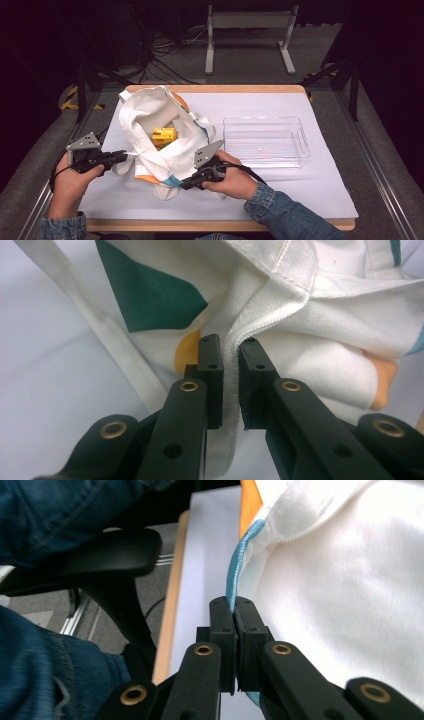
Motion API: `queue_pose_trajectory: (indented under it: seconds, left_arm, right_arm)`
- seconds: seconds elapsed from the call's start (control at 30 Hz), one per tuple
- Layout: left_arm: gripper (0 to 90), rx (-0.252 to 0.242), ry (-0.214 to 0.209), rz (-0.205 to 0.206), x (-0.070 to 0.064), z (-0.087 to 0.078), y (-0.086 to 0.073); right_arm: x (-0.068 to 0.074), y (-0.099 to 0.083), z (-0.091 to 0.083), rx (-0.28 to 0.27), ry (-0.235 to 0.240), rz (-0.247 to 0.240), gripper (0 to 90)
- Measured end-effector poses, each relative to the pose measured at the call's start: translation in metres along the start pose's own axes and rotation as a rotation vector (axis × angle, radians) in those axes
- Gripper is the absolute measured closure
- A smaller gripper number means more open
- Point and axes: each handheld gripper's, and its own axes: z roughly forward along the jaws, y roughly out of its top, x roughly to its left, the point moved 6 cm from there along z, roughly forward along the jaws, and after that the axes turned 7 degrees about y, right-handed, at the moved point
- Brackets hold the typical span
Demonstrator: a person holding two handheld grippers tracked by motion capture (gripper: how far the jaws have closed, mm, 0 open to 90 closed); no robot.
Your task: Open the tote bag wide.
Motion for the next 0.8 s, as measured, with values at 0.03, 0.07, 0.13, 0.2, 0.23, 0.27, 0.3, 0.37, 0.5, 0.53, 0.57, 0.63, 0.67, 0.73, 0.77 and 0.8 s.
queue_pose_trajectory:
  seconds: [0.03,0.07,0.13,0.2,0.23,0.27,0.3,0.37,0.5,0.53,0.57,0.63,0.67,0.73,0.77,0.8]
  left_arm:
    - [82.3,0.009,-0.002,-0.008,0.0,0.002,-0.001]
    - [82.3,0.024,-0.001,-0.012,0.001,0.004,-0.003]
    - [82.3,0.057,0.0,-0.016,0.002,0.008,-0.007]
    - [82.3,0.063,0.003,-0.012,0.002,0.01,-0.007]
    - [82.2,0.058,0.001,-0.009,0.002,0.01,-0.007]
    - [82.2,0.055,-0.003,-0.009,0.001,0.008,-0.006]
    - [82.2,0.049,-0.007,-0.013,0.0,0.007,-0.005]
    - [82.1,0.032,0.002,0.0,0.001,0.005,-0.004]
    - [80.7,0.008,0.011,0.001,0.001,0.004,-0.002]
    - [77.8,-0.008,0.012,0.002,0.001,0.003,0.0]
    - [74.3,-0.021,0.005,-0.002,0.001,0.002,0.001]
    - [70.7,-0.053,0.0,0.008,0.001,-0.005,0.003]
    - [66.2,-0.059,0.01,0.015,0.002,-0.007,0.004]
    - [61.9,-0.061,0.028,0.016,0.002,-0.014,0.005]
    - [61.9,-0.067,0.033,0.025,0.002,-0.017,0.005]
    - [60.2,-0.078,0.033,0.021,0.001,-0.021,0.006]
  right_arm:
    - [-0.002,-0.004,0.003,0.004,-0.005,0.011,88.6]
    - [-0.003,-0.006,0.005,0.006,-0.007,0.015,88.6]
    - [-0.005,-0.012,0.009,0.021,-0.019,0.016,88.6]
    - [-0.006,-0.016,0.012,0.032,-0.027,0.018,88.5]
    - [-0.007,-0.016,0.013,0.031,-0.026,0.021,88.4]
    - [-0.007,-0.016,0.013,0.027,-0.025,0.022,88.3]
    - [-0.006,-0.015,0.011,0.022,-0.021,0.023,87.9]
    - [-0.004,-0.01,0.006,-0.002,-0.019,0.03,83.1]
    - [-0.002,-0.002,-0.005,-0.04,-0.049,0.01,74.5]
    - [-0.002,0.0,-0.007,-0.052,-0.052,0.008,72.1]
    - [-0.002,0.002,-0.01,-0.065,-0.057,0.004,70.2]
    - [-0.003,0.006,-0.017,-0.095,-0.066,-0.001,67.8]
    - [-0.003,0.01,-0.023,-0.124,-0.073,-0.005,66.0]
    - [-0.003,0.012,-0.025,-0.136,-0.076,-0.006,65.4]
    - [-0.004,0.015,-0.032,-0.156,-0.101,-0.016,65.0]
    - [-0.005,0.017,-0.036,-0.166,-0.117,-0.023,64.7]
